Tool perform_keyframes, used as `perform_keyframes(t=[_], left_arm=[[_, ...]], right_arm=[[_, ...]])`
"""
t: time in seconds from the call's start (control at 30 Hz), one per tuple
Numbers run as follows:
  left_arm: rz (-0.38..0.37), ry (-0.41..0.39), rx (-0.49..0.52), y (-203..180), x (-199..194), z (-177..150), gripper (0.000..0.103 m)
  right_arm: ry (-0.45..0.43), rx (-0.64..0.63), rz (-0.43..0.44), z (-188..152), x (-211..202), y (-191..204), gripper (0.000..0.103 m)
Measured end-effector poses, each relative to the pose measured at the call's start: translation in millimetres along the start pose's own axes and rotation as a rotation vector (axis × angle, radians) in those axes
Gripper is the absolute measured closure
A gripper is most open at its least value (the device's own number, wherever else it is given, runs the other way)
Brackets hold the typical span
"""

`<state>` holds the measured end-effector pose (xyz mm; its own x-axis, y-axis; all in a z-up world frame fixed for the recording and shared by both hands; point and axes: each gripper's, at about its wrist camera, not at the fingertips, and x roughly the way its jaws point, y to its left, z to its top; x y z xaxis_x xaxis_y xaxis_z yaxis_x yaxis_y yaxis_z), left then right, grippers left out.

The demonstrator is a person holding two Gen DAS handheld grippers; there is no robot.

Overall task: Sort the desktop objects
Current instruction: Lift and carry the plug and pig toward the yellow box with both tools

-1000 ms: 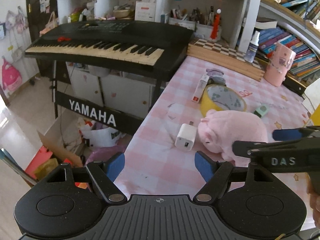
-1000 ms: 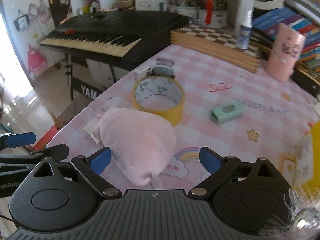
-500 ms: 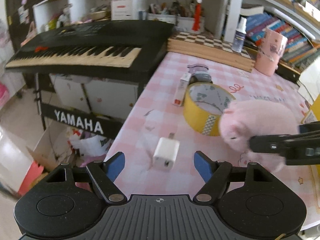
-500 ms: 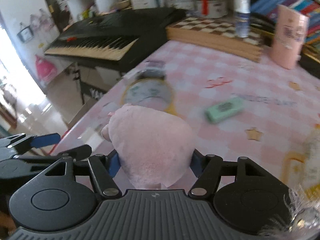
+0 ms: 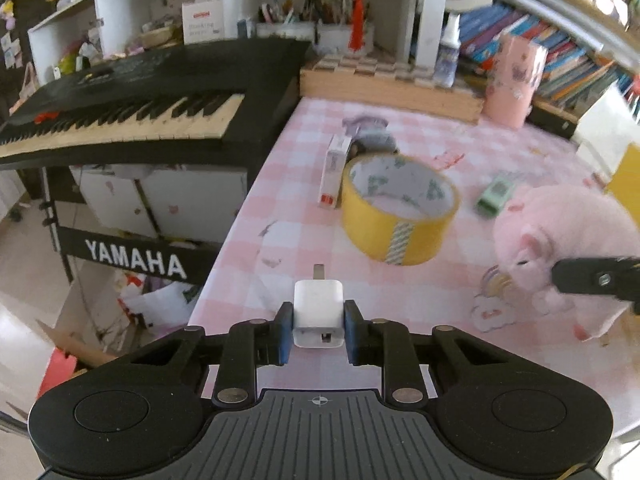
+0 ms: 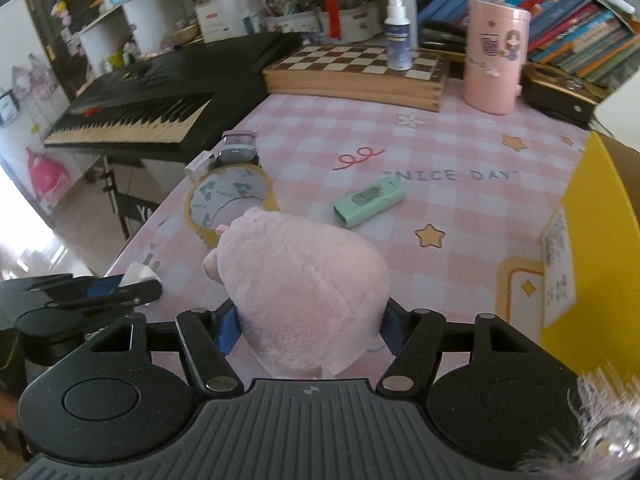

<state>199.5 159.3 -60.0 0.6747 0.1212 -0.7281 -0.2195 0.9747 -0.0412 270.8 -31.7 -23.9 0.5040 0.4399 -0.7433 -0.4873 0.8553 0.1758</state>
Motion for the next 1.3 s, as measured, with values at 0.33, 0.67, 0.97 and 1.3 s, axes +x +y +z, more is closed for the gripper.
perform_keyframes(t=[0.33,0.67,0.97,1.3], left_arm=[[-0.215,-0.133,-0.121,6,-80,6,0.079],[-0.309,-0.148,-0.061,3,-130,-27,0.079],[-0.392,-0.090,-0.015,-3,-154,-68,0.079],[-0.543,-0.054,0.131,-40,-166,-86,0.079]], right_arm=[[-0.104,0.053,-0.067,-20,-54,11,0.039],[-0.132,0.088,-0.093,-67,-102,36,0.039],[-0.140,0.153,-0.133,-124,-139,54,0.039],[-0.149,0.327,-0.267,-182,-183,40,0.038]])
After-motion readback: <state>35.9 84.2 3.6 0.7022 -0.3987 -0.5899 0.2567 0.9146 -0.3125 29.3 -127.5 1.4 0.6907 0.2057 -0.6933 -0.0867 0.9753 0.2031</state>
